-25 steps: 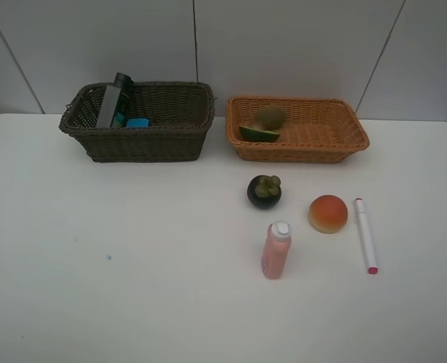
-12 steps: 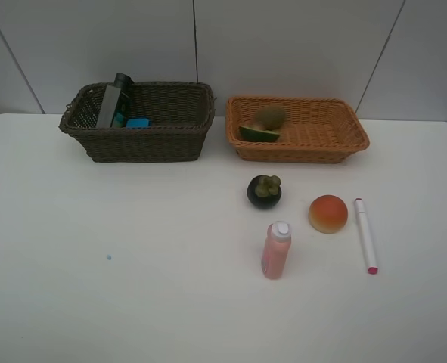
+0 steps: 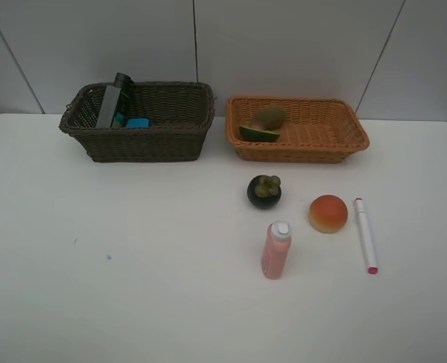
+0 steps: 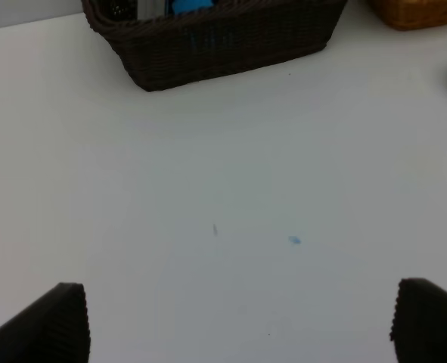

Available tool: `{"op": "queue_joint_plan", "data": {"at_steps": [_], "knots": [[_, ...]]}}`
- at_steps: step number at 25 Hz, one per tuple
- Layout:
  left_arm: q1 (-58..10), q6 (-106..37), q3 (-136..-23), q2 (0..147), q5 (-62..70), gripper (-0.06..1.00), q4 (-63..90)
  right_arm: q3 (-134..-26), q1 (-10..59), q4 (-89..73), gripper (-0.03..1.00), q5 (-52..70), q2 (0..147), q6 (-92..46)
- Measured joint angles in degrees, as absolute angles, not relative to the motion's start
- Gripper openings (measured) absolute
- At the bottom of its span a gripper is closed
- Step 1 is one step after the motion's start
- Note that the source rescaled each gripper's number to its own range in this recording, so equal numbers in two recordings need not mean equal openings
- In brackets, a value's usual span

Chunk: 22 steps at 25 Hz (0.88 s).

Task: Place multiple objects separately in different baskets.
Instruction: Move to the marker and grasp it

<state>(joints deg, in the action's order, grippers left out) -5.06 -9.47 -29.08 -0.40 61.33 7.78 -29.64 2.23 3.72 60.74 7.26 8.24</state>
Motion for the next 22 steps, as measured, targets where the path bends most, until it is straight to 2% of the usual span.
{"op": "queue_joint_plan", "data": {"at_steps": [13, 22], "knots": [[-5.1, -9.5, -29.1, -0.4, 61.3, 1.0, 7.8, -33.1, 2.2, 2.0, 1.0, 55.4, 56.4, 11.1], [-5.1, -9.5, -29.1, -0.4, 61.3, 1.0, 7.8, -39.3, 2.2, 0.0, 1.0, 46.4, 79.4, 8.7]]}}
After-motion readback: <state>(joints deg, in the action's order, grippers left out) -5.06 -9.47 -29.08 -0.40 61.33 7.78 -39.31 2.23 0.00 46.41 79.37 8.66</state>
